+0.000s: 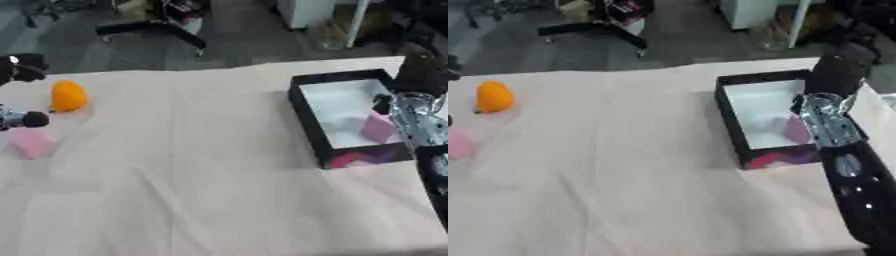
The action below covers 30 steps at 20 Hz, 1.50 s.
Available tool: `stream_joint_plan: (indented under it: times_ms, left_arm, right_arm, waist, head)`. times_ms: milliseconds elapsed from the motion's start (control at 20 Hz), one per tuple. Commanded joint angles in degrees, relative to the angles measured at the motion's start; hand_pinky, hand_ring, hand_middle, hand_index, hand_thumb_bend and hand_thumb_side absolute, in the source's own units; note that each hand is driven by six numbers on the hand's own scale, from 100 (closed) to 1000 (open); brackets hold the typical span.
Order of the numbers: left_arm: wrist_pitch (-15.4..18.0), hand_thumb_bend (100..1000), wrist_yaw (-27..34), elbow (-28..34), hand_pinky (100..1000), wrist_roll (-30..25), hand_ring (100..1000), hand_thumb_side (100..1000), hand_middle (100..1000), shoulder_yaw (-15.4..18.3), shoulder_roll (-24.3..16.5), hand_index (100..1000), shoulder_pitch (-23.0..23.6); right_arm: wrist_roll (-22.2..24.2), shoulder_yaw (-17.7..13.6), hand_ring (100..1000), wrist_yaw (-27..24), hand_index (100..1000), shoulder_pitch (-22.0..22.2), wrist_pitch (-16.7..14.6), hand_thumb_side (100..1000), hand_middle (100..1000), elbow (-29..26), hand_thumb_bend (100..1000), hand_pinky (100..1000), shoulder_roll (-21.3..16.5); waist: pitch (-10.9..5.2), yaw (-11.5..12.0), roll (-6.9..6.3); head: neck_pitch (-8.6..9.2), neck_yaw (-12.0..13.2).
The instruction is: Pick up the objects with one hand, pass them to the other hand, and then place them into the box on the other side of the table.
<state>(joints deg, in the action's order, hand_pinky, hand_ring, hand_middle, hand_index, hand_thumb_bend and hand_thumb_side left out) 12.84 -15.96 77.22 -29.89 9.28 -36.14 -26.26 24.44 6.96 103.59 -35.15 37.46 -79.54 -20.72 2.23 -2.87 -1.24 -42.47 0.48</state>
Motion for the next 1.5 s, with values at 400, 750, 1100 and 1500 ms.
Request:
stream_joint_plan:
  times_ms: [400,750,1100,1500]
  left_arm:
    - [1.9,828,-9.0,-13.3,879,-2.5,819,398,788,-9.5,-16.1,927,-2.9]
    - [4.0,674,-15.2,-23.4,884,-4.5,822,283,781,-17.5,-17.2,918,-8.5]
    - [6.3,446,-22.1,-34.7,875,2.2,803,162,752,-19.6,-15.6,886,-13.3]
    - [6.5,425,-30.2,-44.8,892,10.2,833,150,786,-19.9,-12.3,913,-17.6]
  right_arm:
    - [-8.9,10.9,773,-4.6,985,1.0,-5.0,242,810,-15.4,100,545,10.3]
    - [-15.1,12.4,764,-10.4,983,5.7,-11.0,260,801,-25.5,100,522,15.1]
    - [-17.5,11.9,762,-14.0,982,7.5,-11.8,264,797,-28.7,100,516,14.6]
    - [-18.4,12.2,759,-15.0,983,7.1,-11.6,271,794,-28.9,100,509,15.2]
  waist:
    - [-0.67,-1.3,-1.14]
    - [-0.22,-2.4,-0.88]
    - [0.24,-2.8,-0.76]
    - [1.21,-3.9,-0.42]
  head:
    - [-1.01,6.7]
    - [-0.57,8.5]
    - [-0.67,9.8]
    - [-0.22,14.2]
